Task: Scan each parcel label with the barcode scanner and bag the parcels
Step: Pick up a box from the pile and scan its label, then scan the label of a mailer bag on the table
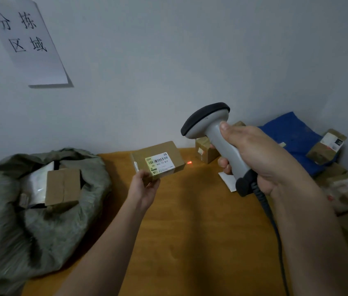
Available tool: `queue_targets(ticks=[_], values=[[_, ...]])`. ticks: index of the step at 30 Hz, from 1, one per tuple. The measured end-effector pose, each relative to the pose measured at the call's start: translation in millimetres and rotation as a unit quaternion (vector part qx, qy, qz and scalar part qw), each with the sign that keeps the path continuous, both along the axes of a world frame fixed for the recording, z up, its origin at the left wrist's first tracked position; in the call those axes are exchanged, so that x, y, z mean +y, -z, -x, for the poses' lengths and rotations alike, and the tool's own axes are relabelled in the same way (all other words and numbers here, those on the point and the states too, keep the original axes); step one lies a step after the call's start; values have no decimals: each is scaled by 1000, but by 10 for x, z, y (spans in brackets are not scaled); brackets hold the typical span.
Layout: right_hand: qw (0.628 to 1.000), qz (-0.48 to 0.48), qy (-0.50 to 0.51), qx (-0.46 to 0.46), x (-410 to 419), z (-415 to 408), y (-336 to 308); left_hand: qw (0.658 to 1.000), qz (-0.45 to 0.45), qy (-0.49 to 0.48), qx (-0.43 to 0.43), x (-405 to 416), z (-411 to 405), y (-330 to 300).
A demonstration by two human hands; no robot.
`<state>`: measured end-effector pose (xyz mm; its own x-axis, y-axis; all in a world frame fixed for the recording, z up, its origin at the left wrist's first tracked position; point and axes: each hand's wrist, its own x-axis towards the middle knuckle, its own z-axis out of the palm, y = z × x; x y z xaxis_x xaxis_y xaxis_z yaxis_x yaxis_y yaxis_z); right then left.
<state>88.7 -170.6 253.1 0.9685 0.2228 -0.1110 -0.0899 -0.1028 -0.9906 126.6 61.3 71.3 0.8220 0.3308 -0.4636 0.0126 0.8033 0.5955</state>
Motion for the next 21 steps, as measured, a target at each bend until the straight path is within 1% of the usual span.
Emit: queue_targets(ticks=[8,13,16,19,21], values=[[1000,10,-14,0,1208,79,99,1000,8,-17,8,1235,159,73],[999,13,-28,29,1803,90,147,999,30,-38,24,1772,320,155],[997,-15,-52,62,2127,71,198,997,48,-56,19,2072,406,269],[992,-30,-66,103,2357,45,283,990,55,-130,21,2375,442,325],[989,-34,-71,122,2439,17,345,977,77,-197,11,2570,427,304]])
